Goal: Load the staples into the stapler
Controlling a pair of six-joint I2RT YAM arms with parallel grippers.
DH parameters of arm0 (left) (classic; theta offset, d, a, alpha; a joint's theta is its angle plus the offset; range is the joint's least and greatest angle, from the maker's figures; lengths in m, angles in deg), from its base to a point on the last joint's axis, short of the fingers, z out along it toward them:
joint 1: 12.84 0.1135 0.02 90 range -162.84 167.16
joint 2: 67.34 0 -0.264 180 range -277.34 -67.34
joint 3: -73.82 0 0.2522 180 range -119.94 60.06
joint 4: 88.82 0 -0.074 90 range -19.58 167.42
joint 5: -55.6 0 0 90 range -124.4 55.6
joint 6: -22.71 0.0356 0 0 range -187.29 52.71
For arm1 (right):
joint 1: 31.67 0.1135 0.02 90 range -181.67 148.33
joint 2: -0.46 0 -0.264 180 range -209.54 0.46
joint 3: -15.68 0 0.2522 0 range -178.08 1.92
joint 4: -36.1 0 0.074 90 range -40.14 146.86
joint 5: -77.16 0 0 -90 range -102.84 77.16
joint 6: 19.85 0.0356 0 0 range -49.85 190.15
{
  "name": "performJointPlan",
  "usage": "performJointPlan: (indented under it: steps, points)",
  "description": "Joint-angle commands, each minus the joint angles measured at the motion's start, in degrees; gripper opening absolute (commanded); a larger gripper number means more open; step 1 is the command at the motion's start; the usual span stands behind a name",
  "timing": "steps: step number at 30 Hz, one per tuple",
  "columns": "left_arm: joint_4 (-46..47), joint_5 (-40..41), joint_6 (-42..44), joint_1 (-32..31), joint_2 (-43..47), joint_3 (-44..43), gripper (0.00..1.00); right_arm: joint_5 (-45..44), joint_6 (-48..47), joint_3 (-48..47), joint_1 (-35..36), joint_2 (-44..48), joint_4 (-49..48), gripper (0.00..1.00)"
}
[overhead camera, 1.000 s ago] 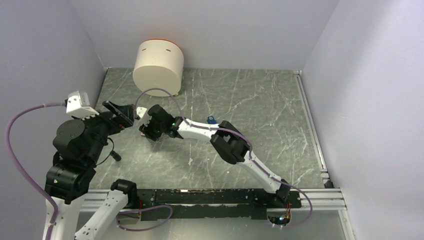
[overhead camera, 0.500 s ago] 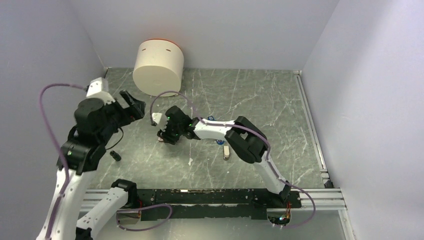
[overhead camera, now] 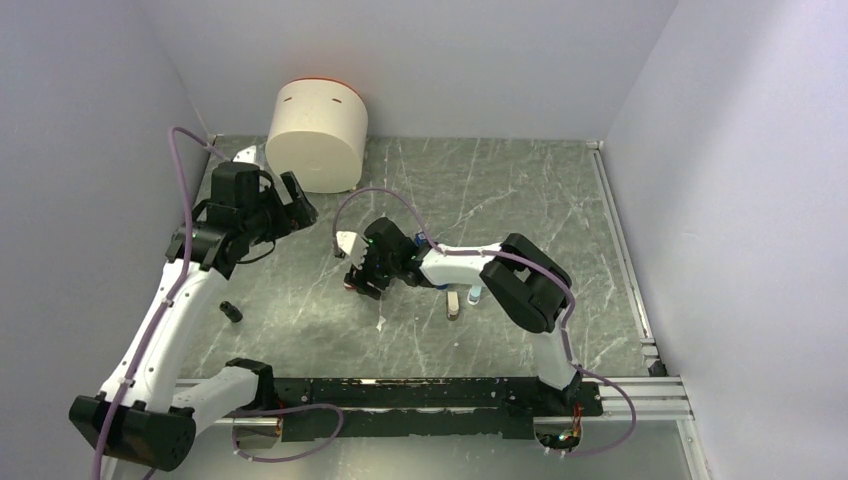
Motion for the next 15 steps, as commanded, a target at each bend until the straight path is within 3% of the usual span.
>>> performJointPlan:
  steps: [1,4,10,13,15]
  points:
    - [2.73,-0.99,-0.85,2.97,-0.95,-0.38,0.93,-0.24,-2.56,2.65,-0.65,-1.81,3.53,0.67]
    - [4.01,-2.46,-1.41,5.37,-1.11,0.25,0.85,1.08,-2.57,2.84,-1.23,-1.73,2.9,0.68]
    - [7.04,-9.87,-2.4,10.02,-2.47,6.73,0.67,2.67,-4.81,6.19,-1.65,-0.65,-1.62,0.58]
    - [11.46,-18.68,-2.94,10.85,-5.3,11.88,0.66,2.22,-5.37,8.03,-1.71,0.11,-4.78,0.53]
    - [14.45,-24.67,-3.19,10.86,-7.91,14.74,0.74,2.2,-5.24,7.72,-1.72,-0.28,-5.45,0.5]
